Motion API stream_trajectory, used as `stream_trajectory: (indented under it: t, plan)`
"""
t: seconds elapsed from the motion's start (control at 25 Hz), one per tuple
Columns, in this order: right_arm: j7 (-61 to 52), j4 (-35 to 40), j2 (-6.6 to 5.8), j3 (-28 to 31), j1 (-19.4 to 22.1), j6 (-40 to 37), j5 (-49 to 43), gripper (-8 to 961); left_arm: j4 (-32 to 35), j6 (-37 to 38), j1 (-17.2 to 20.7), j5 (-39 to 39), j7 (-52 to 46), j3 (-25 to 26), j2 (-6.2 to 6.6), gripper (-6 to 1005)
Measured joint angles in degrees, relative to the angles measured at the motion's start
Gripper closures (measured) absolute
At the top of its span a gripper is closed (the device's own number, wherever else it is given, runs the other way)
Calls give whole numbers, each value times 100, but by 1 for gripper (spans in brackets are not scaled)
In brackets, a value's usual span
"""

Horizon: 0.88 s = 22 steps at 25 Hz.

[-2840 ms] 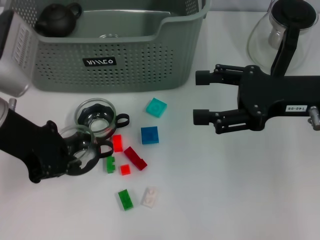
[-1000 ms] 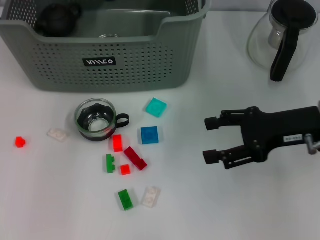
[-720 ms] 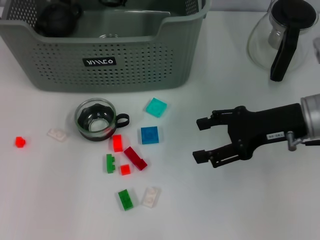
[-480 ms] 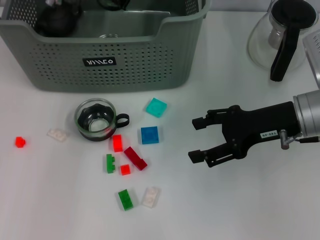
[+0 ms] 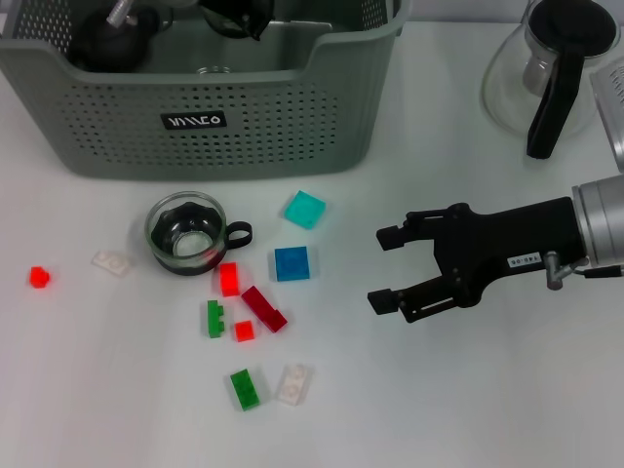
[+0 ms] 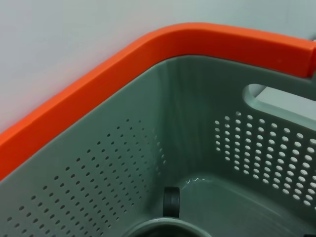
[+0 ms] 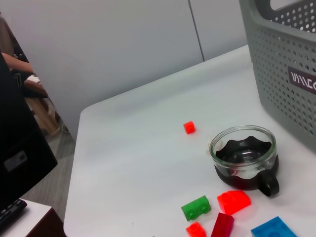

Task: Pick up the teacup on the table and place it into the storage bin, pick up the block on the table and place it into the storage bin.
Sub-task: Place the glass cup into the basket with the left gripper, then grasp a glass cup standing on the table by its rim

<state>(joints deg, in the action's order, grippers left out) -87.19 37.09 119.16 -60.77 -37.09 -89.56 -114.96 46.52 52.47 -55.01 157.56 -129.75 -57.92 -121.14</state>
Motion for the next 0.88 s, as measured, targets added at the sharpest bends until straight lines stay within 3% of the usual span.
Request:
stream_trajectory:
  t: [0.28,0.52,0.68,0.88]
  plan:
    - [0,0,2,4,18,52,0,8,-3,6,0,25,-6,-70,-40,922]
    - [0,0,-4,4,26,53,0,8,155,32,15,88,-104,-14,-50,786]
    - [0,0,-6,7,26,53,1,8,835,362,220,146,-418,21,-1,672]
    - [0,3,-31,13,26,46,10,8,2529,1441,717,2,-734,310,101,508]
